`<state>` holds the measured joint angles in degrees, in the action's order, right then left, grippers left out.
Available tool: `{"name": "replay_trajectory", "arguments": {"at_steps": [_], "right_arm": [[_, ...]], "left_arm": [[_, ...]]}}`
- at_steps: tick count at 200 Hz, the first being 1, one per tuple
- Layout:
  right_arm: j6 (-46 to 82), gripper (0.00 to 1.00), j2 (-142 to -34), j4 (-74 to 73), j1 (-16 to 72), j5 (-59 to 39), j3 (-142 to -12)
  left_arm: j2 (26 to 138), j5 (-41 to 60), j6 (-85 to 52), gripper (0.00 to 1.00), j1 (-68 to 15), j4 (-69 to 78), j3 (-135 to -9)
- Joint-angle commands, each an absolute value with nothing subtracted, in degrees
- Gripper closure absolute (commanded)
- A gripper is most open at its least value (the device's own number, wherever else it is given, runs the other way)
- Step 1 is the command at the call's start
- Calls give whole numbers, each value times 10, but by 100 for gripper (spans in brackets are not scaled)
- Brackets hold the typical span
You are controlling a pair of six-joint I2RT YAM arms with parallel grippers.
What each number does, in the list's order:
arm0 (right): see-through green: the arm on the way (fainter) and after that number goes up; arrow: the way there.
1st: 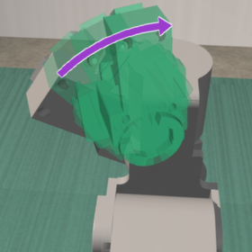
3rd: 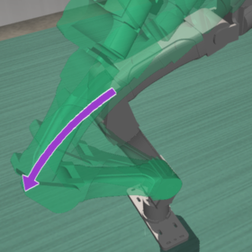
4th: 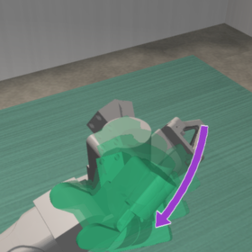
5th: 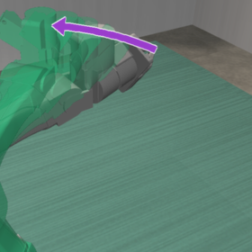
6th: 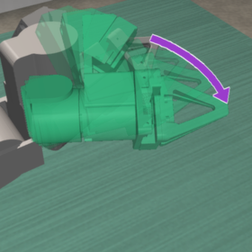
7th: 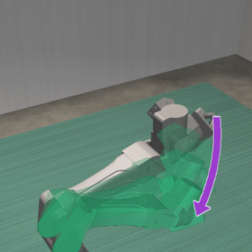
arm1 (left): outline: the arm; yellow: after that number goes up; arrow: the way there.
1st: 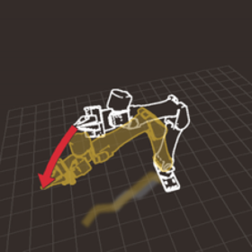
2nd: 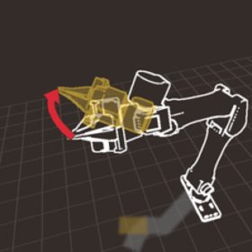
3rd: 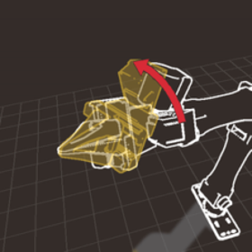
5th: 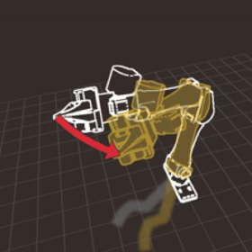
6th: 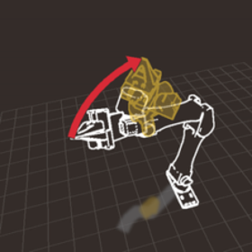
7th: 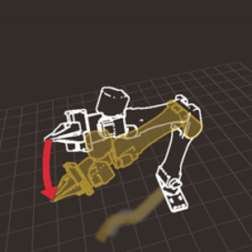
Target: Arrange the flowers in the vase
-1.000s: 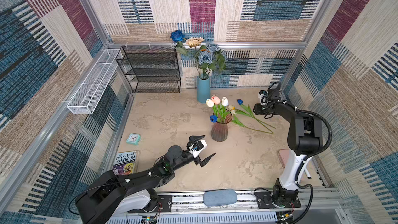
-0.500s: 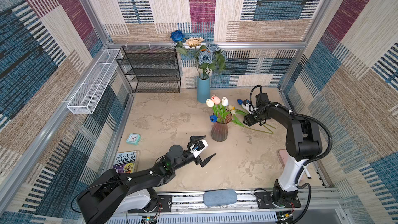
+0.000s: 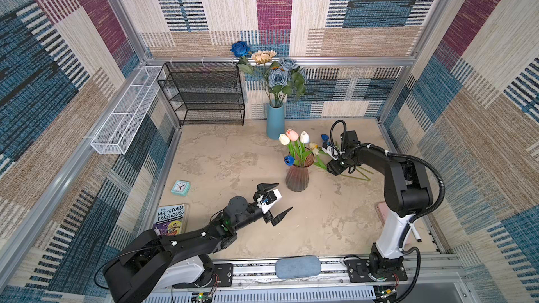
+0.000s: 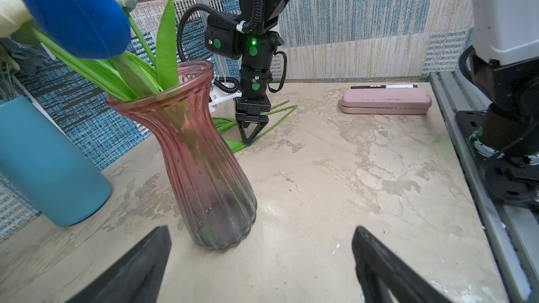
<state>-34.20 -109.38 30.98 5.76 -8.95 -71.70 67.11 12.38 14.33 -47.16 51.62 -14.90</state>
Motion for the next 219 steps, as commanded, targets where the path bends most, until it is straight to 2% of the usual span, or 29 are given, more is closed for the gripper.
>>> {"name": "replay_trajectory", "arguments": {"at_steps": [1,21,51,73,133,163,219], "right_arm": [[-357,42,-1108,301,58,-80,-715],[-356,47,-1122,314,58,-88,-722],[-360,65,-1138,315,58,-98,-725],[-362,73,-1152,313,58,-122,-726],[-366,86,-1128,306,63,-203,-730],[-371,93,-1089,302,70,-246,-726],[-364,100,-995,265,75,-314,-706]], "left_arm": [[668,126,154,0,-472,518,-150],[668,124,156,0,-472,518,-150],[667,125,154,0,-473,518,-149],[663,122,157,0,-473,515,-148],[654,119,159,0,-472,509,-147],[656,118,162,0,-473,509,-147],[648,118,163,0,-474,521,-138]]}}
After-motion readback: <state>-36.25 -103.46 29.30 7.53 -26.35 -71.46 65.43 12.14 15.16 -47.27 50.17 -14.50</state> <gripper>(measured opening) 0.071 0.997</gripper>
